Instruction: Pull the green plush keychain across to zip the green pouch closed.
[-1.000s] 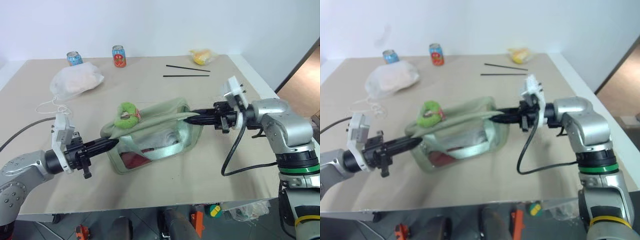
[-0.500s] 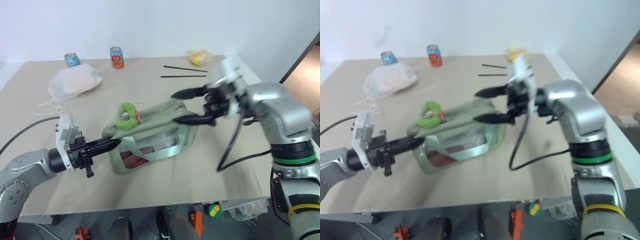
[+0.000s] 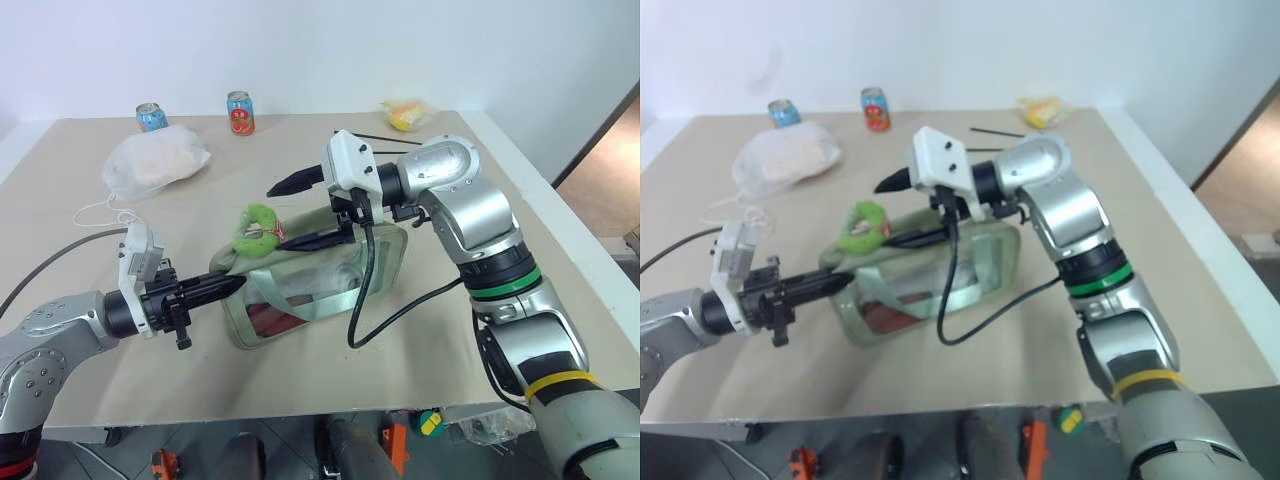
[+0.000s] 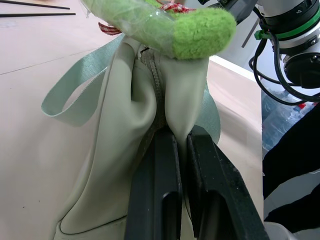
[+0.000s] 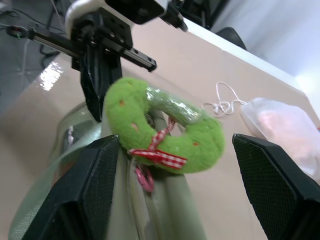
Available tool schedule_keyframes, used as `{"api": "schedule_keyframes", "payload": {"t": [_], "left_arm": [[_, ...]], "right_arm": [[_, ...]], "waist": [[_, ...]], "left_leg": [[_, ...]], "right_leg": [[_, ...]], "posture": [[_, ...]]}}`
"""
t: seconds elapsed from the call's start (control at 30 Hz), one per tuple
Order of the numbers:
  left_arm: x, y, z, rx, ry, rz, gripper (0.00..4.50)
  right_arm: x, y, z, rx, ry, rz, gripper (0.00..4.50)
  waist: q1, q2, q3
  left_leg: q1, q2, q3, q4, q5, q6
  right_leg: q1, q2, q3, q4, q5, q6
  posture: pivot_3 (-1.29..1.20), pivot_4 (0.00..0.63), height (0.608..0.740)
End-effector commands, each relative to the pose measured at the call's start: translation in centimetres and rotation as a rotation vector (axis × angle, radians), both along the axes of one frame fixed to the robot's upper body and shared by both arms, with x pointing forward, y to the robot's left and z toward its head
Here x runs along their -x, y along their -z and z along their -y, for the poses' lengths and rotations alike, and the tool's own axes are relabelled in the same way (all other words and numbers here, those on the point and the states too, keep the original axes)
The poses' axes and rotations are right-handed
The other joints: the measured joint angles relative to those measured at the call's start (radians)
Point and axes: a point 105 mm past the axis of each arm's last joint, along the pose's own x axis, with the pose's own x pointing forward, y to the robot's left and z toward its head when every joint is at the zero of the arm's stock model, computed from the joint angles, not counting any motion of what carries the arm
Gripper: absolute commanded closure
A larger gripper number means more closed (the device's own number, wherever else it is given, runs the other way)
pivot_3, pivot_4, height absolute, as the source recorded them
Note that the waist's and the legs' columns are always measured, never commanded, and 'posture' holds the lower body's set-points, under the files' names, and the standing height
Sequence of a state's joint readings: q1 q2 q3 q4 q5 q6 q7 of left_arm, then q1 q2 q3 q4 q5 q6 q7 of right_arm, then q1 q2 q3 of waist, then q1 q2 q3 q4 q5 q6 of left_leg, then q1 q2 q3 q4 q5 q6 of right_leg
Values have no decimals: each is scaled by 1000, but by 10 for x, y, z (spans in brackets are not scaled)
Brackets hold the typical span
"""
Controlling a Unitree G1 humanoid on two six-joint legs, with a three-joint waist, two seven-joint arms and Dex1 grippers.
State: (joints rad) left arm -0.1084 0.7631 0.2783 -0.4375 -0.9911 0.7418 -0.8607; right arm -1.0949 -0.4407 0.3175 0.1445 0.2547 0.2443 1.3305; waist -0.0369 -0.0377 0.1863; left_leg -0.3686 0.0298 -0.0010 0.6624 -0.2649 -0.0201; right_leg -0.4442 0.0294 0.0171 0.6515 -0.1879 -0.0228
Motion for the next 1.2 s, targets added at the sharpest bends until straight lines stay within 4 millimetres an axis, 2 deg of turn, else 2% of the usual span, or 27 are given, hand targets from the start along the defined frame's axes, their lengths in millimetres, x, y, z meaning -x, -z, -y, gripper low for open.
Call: {"api": "schedule_keyframes", "payload": {"t": [0.03,0.17,0.63,0.77,1.0,1.2], "left_arm": [[-1,1,-1,-4,0,-5,4500],[-1,2,-1,-3,4,-6,4500],[-7,1,2,1,20,2,4500],[-8,0,2,4,21,6,4500],[-8,0,3,11,22,9,4500],[-9,0,4,19,21,11,4500]], "right_arm": [[9,-9,0,-2,-50,10,764],[14,-4,0,22,-78,-18,764],[12,-1,-20,15,-100,-37,764],[11,2,-20,20,-105,-49,1948],[10,4,-19,22,-103,-63,4412],[8,5,-14,30,-93,-72,4461]], "waist": [[0,0,0],[3,0,0],[4,0,0],[4,0,0],[4,0,0],[4,0,0]], "left_leg": [[0,0,0,0,0,0],[0,1,-1,0,0,0],[0,0,-2,0,0,0],[0,0,-2,0,0,0],[0,1,-2,0,0,0],[0,0,-2,0,0,0]], "right_leg": [[0,0,0,0,0,0],[0,0,-1,0,0,0],[0,0,-2,0,0,0],[0,0,-1,0,0,0],[0,0,-2,0,0,0],[0,0,-2,0,0,0]], "posture": [[0,150,740],[0,150,740],[0,150,740],[0,150,740],[0,150,740],[0,150,740]]}}
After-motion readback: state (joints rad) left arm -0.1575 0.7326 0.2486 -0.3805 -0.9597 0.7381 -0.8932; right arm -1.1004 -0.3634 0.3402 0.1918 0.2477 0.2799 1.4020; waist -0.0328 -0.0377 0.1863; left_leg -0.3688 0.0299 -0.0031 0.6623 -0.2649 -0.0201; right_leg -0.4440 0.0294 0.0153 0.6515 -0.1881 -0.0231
